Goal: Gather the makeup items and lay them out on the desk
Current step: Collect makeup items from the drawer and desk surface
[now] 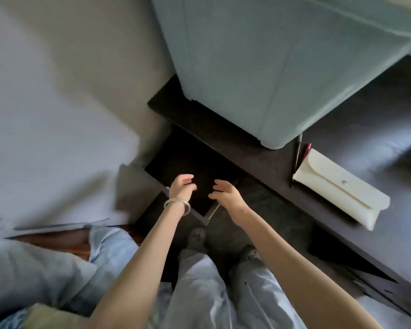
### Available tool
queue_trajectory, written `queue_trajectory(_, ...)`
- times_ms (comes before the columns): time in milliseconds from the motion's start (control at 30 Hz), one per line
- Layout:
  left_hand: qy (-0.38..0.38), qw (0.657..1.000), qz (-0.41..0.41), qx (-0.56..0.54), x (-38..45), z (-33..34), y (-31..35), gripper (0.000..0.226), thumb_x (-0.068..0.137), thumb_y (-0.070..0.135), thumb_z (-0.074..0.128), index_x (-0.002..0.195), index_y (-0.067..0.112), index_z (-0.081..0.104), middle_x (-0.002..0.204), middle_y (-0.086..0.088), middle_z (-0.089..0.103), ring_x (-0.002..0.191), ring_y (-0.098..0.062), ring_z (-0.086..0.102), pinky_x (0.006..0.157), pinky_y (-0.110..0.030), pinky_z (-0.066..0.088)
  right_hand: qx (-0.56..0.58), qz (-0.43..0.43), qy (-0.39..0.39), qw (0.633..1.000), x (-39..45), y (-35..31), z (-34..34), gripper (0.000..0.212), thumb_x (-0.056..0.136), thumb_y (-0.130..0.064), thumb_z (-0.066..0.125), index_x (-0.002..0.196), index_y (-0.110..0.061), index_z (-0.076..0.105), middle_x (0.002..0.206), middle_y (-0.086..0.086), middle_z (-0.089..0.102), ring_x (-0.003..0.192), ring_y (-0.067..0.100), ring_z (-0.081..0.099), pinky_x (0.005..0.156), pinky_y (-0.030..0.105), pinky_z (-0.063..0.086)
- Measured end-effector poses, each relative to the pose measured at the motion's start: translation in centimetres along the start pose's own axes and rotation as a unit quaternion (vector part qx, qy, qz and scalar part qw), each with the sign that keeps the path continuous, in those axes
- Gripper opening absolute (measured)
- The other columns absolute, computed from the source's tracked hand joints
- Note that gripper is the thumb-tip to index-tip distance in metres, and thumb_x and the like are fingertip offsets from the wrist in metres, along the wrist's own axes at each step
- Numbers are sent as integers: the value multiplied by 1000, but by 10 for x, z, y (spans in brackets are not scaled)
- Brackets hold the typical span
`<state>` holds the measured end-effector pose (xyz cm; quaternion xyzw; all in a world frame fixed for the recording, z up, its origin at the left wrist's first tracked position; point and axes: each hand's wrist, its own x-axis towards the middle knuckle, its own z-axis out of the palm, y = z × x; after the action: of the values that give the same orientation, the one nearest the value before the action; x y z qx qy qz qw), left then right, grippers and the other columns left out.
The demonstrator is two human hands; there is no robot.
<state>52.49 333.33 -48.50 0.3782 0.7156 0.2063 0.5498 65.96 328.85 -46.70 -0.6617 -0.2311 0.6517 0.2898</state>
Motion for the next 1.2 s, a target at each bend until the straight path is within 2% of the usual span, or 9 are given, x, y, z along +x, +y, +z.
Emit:
queue_trajectory(133, -31, 999, 44, 9, 13, -56, -29, 57, 77, -11, 61, 125, 20, 51, 114, 5, 49, 102, -11, 52, 82, -23, 44, -12, -9, 11, 1000, 16, 6, 58, 63, 83, -1, 64, 140, -12, 38, 138, 7, 48, 115, 13, 48, 87, 24, 39)
queue_trajectory(233, -68, 994, 61, 55, 29, -86, -63, 58, 74, -12, 64, 124, 15, 50, 110, 2, 49, 108, -16, 50, 91, -28, 43, -28, 22, 19, 999, 26, 26, 94, 62, 82, -1, 65, 138, -10, 39, 137, 11, 49, 119, 18, 50, 92, 26, 42)
queue_trajectory(467, -166, 983, -40, 70, 60, -108, -102, 75, 80, 4, 68, 140, 34, 35, 138, -12, 45, 131, -21, 40, 106, -34, 34, 13, 122, 48, 991, 50, 65, 134, 65, 78, 6, 67, 136, 4, 37, 136, 22, 46, 125, 36, 47, 105, 42, 40)
queue_trajectory(600, -209, 975, -54, 54, 72, -101, -101, 77, 81, 5, 67, 140, 39, 31, 143, -10, 42, 135, -21, 36, 110, -38, 33, 26, 129, 62, 989, 53, 77, 140, 68, 77, 9, 65, 137, 0, 35, 130, 18, 51, 120, 31, 51, 103, 42, 42)
queue_trajectory(733, -221, 974, -49, 6, 79, -97, -102, 75, 76, -4, 66, 131, 37, 38, 131, 6, 51, 128, -14, 42, 92, -23, 41, 62, 133, 74, 986, 53, 84, 147, 66, 78, 7, 63, 136, -6, 33, 114, 9, 51, 102, 22, 52, 81, 28, 47)
queue_trajectory(833, -232, 972, -34, 1, 86, -91, -97, 71, 74, -10, 60, 119, 41, 40, 127, 10, 50, 133, -16, 39, 87, -22, 42, 89, 136, 87, 983, 60, 83, 145, 70, 78, 4, 64, 138, -9, 31, 131, 10, 42, 112, 23, 47, 88, 32, 43)
queue_trajectory(933, -233, 972, -21, 13, 90, -79, -89, 62, 75, -11, 57, 114, 32, 36, 146, -12, 37, 98, -2, 55, 68, -9, 47, 117, 122, 108, 980, 69, 74, 137, 78, 80, 3, 62, 146, -11, 22, 151, 12, 27, 134, 28, 36, 108, 42, 37)
queue_trajectory(1000, -233, 972, -17, 29, 95, -67, -79, 55, 77, -9, 58, 113, 25, 32, 148, -13, 34, 73, 4, 48, 56, -3, 44, 136, 110, 117, 977, 77, 65, 129, 82, 81, 5, 58, 149, -11, 15, 156, 11, 18, 139, 28, 29, 111, 42, 33)
queue_trajectory(1200, -239, 969, -5, 67, 121, -33, -38, 56, 79, -2, 61, 124, 14, 31, 149, -9, 36, 126, -20, 42, 91, -22, 31, 123, 87, 142, 978, 108, 31, 93, 88, 80, 5, 56, 151, -13, 6, 157, 10, 19, 139, 28, 31, 113, 43, 31)
